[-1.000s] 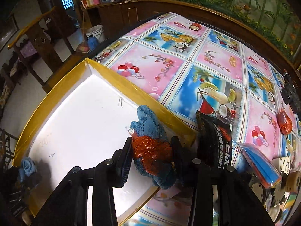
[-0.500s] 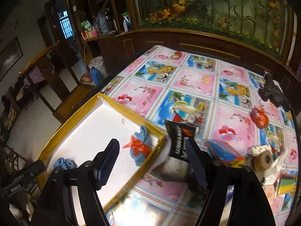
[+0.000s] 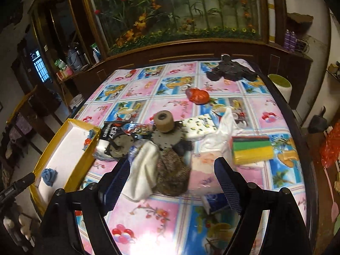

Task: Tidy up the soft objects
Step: 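Grasp the white cloth with the left gripper while the right reaches the pink tissue pack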

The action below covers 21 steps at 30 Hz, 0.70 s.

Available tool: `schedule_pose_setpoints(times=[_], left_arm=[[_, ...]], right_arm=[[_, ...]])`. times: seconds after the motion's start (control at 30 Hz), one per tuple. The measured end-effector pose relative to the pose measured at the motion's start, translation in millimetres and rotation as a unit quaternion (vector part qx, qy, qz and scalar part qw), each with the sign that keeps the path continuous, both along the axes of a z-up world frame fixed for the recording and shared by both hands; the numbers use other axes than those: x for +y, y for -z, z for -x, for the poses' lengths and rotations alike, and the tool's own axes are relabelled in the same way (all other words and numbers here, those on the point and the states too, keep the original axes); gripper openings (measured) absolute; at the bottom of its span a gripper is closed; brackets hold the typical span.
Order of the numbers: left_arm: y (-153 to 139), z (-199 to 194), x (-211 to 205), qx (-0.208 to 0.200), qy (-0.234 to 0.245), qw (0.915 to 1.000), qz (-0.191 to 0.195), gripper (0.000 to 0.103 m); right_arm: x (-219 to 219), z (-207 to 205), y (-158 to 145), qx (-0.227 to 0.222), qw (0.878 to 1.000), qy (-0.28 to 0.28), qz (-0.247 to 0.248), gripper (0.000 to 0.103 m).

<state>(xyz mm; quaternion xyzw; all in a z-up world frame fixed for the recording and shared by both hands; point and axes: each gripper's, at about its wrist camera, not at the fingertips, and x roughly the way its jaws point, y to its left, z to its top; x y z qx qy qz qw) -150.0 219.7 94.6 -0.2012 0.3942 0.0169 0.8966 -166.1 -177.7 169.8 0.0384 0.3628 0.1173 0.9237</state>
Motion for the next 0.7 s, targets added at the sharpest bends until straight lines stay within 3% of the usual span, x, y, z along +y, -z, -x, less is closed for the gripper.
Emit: schedule_pose_setpoints(times=[0.13,0.27,0.37,0.5,0.6,0.7], left_arm=[[-2.0,-10.3,-49.1,-0.001,0.067,0.9974,-0.026,0.071],[3.2,-26.2,-105.9,0.005,0.146,0.9881,-0.047,0.071],[5.1,-38.0,-146.4,-0.004,0.196,0.9788,-0.060,0.070],[4.6,-51.3,-196.3,-0.034,0.265,0.9592,-0.091,0.070],[7.5,-66.5,-218.8,-0.041,0.294,0.9482,-0.112,0.070],[16.2,-86.9,-229.4,-0.030,0.299,0.9456,-0.124,0.070]], right_arm=[[-26.6,6.3,6.4,0.010,1.000,0.019,-0.008,0.082],[-49.2,3.9,19.6,0.027,0.999,0.035,-0.025,0.082],[-53.3,-4.6,29.4,0.042,0.998,0.032,-0.030,0.082],[-43.9,-16.4,35.5,0.048,0.999,0.010,-0.013,0.081],[-37.1,-28.6,41.3,0.050,0.999,-0.007,-0.007,0.081],[-29.1,-44.0,47.8,0.056,0.998,-0.023,0.003,0.077]])
